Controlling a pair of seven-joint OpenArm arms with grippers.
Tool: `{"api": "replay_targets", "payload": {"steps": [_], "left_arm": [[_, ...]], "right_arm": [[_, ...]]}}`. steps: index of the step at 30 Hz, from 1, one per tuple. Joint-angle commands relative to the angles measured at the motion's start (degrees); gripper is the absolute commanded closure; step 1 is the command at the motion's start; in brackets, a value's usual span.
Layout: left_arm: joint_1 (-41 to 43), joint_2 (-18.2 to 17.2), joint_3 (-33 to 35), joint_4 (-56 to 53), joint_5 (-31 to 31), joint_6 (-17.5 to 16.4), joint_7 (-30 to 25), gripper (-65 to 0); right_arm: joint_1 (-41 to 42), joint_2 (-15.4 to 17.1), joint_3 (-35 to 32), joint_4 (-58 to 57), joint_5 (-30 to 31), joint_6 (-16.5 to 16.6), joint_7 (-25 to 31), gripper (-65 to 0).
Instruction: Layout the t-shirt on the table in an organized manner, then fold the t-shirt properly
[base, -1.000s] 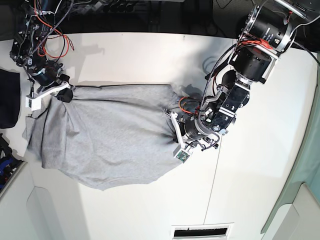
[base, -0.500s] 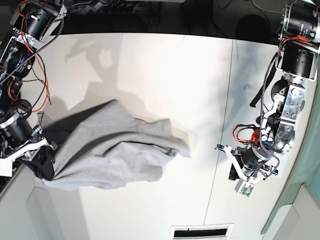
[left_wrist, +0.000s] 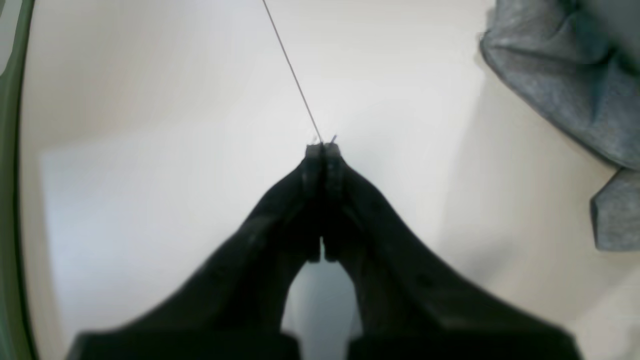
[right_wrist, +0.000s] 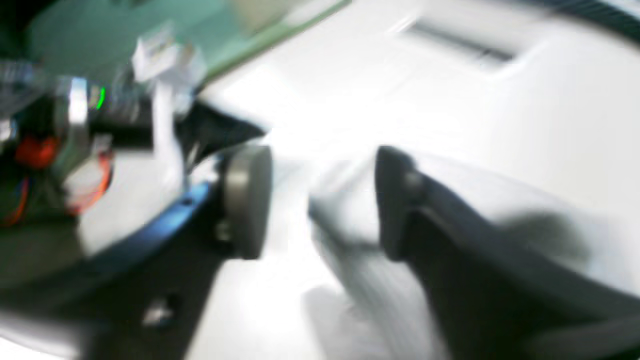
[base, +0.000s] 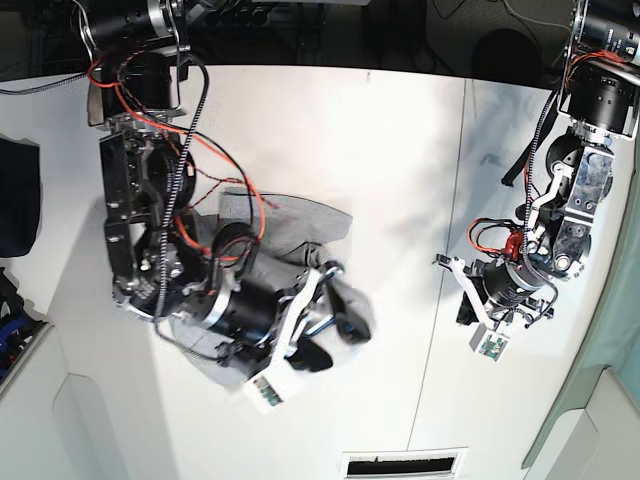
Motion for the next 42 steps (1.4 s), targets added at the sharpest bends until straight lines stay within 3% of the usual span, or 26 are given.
{"api": "replay_targets", "payload": {"steps": [1,7,12,17,22,24,28,30,39,42], "left_arm": [[-1.01,-0.61,-0.42,0.96,-0.17,0.15,-1.20,0.0],[-0.17,-0.61,-0.42,0.94,-1.92,-4.20,-0.79,-1.3],[0.59,0.42,-0.42,0.96,-7.63,-10.34,-0.31,-11.2],[2.95,4.87,-0.37,0.96,-11.28,-17.70,3.19,-12.1],[6.16,10.73,-0.37,0.94,-11.02,-17.77,2.99,-12.1],[6.80,13.09,-0.37,0.87,-9.18,-15.80,2.73,-12.4],[7.37,16.87,-0.37,-0.94,-4.55,-12.24,0.59,-24.1],[7.32,17.79,-0.37,-2.84,-3.63,-11.54,-0.26,-27.1],[7.17,18.45,-0.37,-8.92,-1.51,-10.47,-4.35,-27.0],[7.17,18.43,-0.37,-10.82,-0.04,-9.35,-5.66,-24.9]], "right_arm": [[1.27,0.31,-0.63,-0.68,-0.52,-0.13,1.53,-36.5],[-1.95,0.31,1.70,-3.93,-4.79,-1.57,1.64,-36.5],[-4.39,0.33,13.00,-3.93,-5.16,-2.23,2.27,-36.5],[-6.40,1.60,23.52,-4.00,-5.11,-1.40,4.33,-36.4],[-8.85,6.12,25.55,-5.51,-5.09,-1.33,8.90,-36.4],[-8.85,7.32,25.46,-8.04,-5.11,-1.25,9.77,-36.4],[-8.79,8.20,25.44,-15.23,-5.20,0.66,12.92,-36.4],[-8.79,8.07,25.03,-18.62,-5.14,0.68,14.97,-36.4],[-8.68,8.02,15.93,-22.08,-5.11,1.42,16.96,-35.9],[-8.66,7.58,14.16,-22.08,-5.11,1.42,16.96,-25.3]]}}
